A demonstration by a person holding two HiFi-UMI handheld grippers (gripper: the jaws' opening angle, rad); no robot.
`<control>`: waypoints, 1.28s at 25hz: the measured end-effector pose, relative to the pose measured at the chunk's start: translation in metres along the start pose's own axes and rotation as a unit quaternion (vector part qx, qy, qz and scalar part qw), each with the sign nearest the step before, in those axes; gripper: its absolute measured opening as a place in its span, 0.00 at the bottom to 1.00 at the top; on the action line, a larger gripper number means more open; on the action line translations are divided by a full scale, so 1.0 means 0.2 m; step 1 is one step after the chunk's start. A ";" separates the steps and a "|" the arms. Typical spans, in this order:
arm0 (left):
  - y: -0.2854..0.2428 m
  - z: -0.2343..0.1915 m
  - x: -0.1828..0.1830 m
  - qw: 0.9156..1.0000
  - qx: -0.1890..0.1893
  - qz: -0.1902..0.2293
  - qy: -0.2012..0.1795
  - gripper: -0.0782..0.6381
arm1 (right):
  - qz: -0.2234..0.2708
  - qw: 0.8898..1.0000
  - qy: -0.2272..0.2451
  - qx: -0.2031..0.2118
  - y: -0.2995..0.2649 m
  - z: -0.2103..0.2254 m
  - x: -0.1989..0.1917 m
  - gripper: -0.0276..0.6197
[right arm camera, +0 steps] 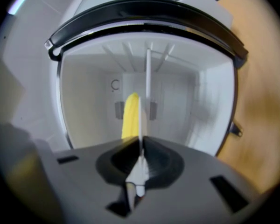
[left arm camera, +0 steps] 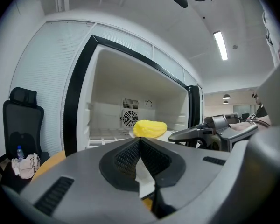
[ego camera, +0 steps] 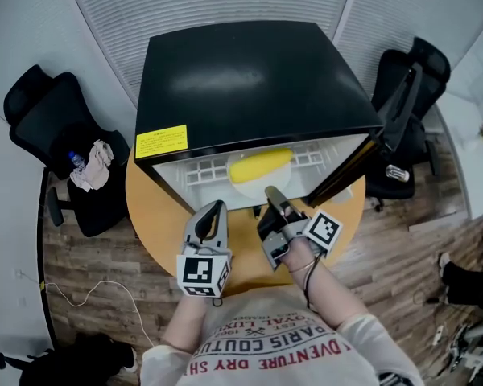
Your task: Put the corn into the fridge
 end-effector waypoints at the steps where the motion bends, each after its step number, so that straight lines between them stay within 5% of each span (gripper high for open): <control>1: 0.00 -0.01 -0.01 1.000 -0.001 -0.001 0.001 0.15 | 0.003 1.000 0.001 -0.001 -0.01 0.00 0.00 0.11; 32: -0.05 -0.04 -0.07 1.000 -0.005 -0.013 0.007 0.15 | 0.014 1.000 -0.003 0.008 -0.20 0.01 0.01 0.23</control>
Point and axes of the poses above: the fingertips, and each gripper's own axes: y backward along the fingers, z to its right, x out of its top, the point moved 6 cm from there along y, backward along the fingers, and after that the axes turned 15 degrees about z, right-handed, at the moved point
